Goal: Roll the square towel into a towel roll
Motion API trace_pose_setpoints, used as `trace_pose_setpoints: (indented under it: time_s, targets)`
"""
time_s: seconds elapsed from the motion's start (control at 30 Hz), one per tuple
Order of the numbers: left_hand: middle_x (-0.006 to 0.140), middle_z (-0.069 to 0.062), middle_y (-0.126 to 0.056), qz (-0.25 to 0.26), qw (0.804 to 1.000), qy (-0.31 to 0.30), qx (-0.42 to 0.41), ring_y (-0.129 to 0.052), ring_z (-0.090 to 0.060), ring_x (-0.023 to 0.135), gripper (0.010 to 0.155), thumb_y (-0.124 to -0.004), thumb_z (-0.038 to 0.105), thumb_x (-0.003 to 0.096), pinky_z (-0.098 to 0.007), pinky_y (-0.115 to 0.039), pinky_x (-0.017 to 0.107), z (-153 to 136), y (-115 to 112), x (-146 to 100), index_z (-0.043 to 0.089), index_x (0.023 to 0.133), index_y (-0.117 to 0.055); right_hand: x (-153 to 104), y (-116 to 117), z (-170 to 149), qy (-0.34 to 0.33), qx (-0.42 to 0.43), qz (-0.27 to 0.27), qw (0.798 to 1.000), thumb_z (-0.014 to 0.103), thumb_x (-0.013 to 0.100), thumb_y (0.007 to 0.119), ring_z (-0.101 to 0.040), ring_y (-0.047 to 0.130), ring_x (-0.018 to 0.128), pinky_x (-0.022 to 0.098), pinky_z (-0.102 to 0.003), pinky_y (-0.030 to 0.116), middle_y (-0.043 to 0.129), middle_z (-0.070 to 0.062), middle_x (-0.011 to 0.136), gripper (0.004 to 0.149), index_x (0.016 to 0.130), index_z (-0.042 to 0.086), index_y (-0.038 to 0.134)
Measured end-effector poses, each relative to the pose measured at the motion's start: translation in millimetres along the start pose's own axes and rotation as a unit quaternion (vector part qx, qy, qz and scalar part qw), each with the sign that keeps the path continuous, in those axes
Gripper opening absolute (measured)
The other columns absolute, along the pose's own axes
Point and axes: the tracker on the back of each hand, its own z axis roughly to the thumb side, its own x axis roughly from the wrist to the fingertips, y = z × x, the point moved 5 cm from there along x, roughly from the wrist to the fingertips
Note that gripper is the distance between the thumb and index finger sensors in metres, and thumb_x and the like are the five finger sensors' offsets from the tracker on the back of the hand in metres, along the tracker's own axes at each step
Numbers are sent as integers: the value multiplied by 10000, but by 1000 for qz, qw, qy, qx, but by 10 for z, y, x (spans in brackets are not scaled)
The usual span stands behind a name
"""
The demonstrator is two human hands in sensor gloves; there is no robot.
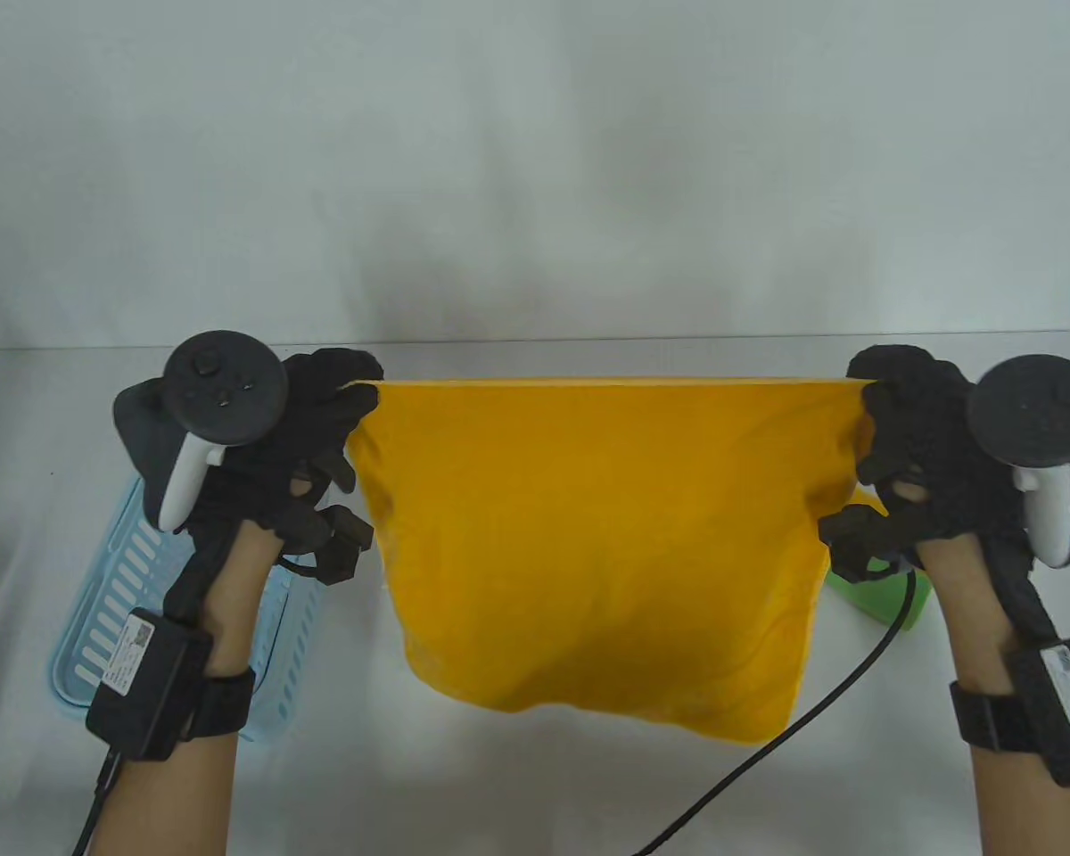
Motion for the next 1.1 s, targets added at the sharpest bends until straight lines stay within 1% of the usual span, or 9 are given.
trace_pose_setpoints:
  time_s: [0.07,0.17,0.37,0.47,0.53,0.6,0.73,0.9,1.1]
  targets:
    - [749,118,-963,-13,999,31,18,-1019,-188,688,397,-825,392,384,-506,-757,646,-132,-237,140,395,775,-897,129,289,-118,25,-19,-1,999,302,372,762,-247,894,658,606,-538,690,900,37,672,373,732,381,820]
    - [796,113,-950,-19,998,54,23,-1005,-197,732,397,-819,392,382,-512,-751,652,-194,-356,300,404,771,-892,272,456,-175,52,-11,-6,999,309,369,764,-247,897,658,603,-539,693,900,42,672,374,731,385,820]
    - [840,121,-917,57,997,11,-57,-976,-188,781,396,-808,396,395,-505,-735,675,164,195,374,418,784,-872,480,15,80,48,138,-46,988,310,377,760,-262,859,741,624,-539,671,857,47,768,372,735,393,811]
    - [850,119,-912,55,998,-4,-42,-969,-194,790,398,-805,395,398,-513,-726,681,284,277,355,427,789,-869,491,-65,70,51,153,-46,986,311,378,760,-268,852,763,629,-541,666,844,50,806,372,738,393,808]
    - [855,108,-914,31,999,-1,-9,-968,-205,794,400,-806,389,397,-522,-723,679,266,149,347,421,789,-874,465,2,-3,53,137,-33,989,309,378,760,-275,853,772,628,-544,667,848,50,813,373,739,388,809]
    - [852,105,-919,-10,1000,14,16,-972,-209,790,400,-808,383,397,-523,-727,675,145,-144,319,408,790,-877,404,192,-149,61,101,-9,993,307,378,760,-279,853,782,627,-547,670,854,51,817,372,738,384,811]
    - [854,100,-921,-45,997,34,50,-978,-213,789,401,-807,377,396,-521,-738,666,-103,-613,203,394,791,-876,273,533,-464,69,74,26,994,306,377,762,-290,857,784,624,-552,672,855,53,830,372,738,380,812]
    - [848,89,-927,-67,997,44,23,-990,-221,774,401,-808,371,397,-515,-748,659,-247,-793,14,376,791,-880,114,726,-734,72,86,67,991,305,377,762,-296,853,791,624,-554,670,857,51,834,372,740,370,814]
    - [813,75,-964,-114,992,16,54,-1033,-221,724,403,-813,365,395,-504,-780,631,-391,-949,-313,355,790,-888,-242,896,-1055,53,107,151,981,300,376,769,-295,907,735,598,-554,700,924,30,773,371,739,355,822]
